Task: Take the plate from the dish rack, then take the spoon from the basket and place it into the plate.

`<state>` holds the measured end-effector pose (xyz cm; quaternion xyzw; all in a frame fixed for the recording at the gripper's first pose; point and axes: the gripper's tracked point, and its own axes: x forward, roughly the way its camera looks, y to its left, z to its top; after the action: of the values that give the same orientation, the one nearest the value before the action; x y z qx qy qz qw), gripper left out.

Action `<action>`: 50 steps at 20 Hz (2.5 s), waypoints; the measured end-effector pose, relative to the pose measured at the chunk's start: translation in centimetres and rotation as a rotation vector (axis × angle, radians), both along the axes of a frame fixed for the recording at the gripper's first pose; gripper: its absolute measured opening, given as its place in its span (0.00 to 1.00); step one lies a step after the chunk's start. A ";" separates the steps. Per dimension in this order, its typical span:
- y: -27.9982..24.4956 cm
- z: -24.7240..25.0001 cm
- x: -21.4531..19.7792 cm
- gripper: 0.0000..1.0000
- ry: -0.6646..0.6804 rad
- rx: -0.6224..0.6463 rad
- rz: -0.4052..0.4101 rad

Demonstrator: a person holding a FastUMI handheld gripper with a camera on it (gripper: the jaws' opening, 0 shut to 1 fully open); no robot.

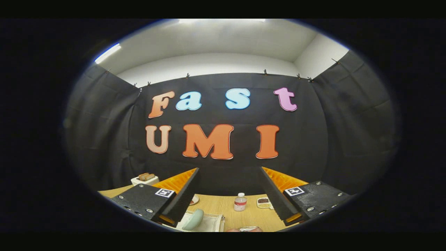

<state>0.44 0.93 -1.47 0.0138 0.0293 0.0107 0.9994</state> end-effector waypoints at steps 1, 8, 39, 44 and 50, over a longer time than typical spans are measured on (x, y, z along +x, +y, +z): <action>0.0 -0.3 0.0 0.99 0.015 0.006 0.001; 0.4 -1.0 0.0 0.99 0.055 0.023 0.015; 9.8 -22.3 1.0 0.94 0.972 0.047 0.159; 10.0 -26.2 -0.5 0.82 1.147 0.012 0.134; 11.6 -28.6 -2.3 0.58 1.300 0.043 0.111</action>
<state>-1.86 12.50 -30.06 0.0358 0.6281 0.0523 0.7756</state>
